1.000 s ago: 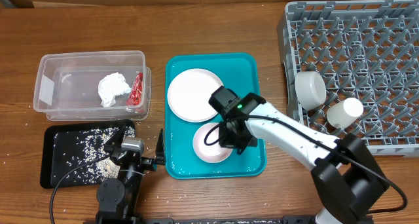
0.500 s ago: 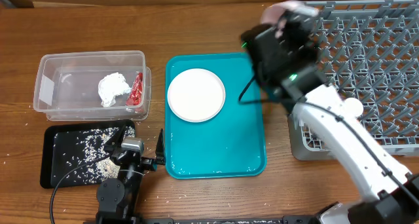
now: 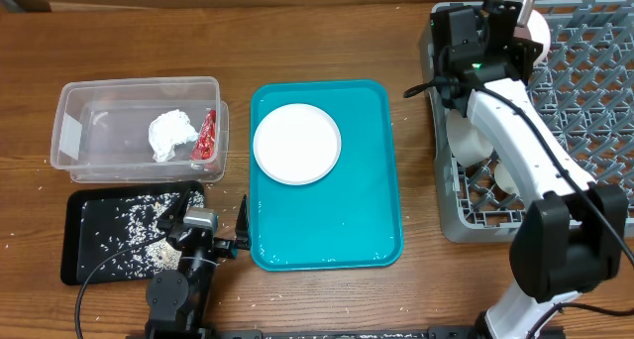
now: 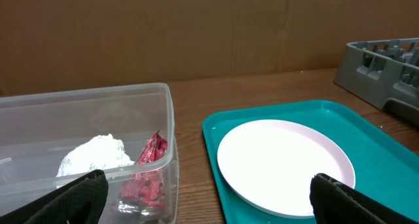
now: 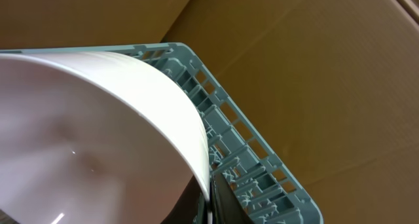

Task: Sort waste into correct bins and load items into the dishwasher
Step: 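Carry the small plate with the right gripper and stand it in the rack, then grasp the large white plate on the teal tray with the right gripper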

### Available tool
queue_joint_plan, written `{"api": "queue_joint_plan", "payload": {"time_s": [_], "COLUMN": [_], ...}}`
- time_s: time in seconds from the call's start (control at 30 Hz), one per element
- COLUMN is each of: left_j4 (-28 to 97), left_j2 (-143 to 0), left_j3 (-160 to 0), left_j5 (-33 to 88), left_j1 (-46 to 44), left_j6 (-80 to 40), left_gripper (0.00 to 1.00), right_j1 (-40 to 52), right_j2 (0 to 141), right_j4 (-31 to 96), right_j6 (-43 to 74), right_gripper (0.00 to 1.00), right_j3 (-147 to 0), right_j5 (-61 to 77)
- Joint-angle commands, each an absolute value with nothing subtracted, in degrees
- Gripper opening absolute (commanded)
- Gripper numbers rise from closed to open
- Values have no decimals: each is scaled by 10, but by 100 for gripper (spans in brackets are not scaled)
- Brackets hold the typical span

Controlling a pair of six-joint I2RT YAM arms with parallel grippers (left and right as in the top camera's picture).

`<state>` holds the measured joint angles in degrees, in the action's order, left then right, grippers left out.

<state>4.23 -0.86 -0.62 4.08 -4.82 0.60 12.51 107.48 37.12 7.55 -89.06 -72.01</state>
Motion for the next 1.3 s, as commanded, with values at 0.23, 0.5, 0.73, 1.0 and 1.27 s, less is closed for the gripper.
{"api": "queue_joint_plan", "payload": {"time_s": [0.23, 0.5, 0.73, 1.0, 1.27], "left_j4": [41, 41, 41, 41, 41], "left_j2": [-3, -3, -3, -3, -3], "left_j3": [-3, -3, -3, -3, -3], "left_j5": [36, 36, 37, 36, 36], "left_j1": [-44, -44, -44, -44, -44], "left_j6": [13, 13, 13, 13, 13], "left_gripper": [100, 100, 100, 100, 100], "right_j1": [127, 163, 194, 226, 243], "right_j2": [1147, 1159, 1159, 1159, 1159], "right_j4": [349, 408, 435, 468, 505], "right_j6": [38, 38, 43, 43, 62], "right_gripper": [4, 4, 4, 29, 24], "right_j3": [-895, -893, -893, -893, -893], "right_j5": [-719, -719, -719, -719, -719]}}
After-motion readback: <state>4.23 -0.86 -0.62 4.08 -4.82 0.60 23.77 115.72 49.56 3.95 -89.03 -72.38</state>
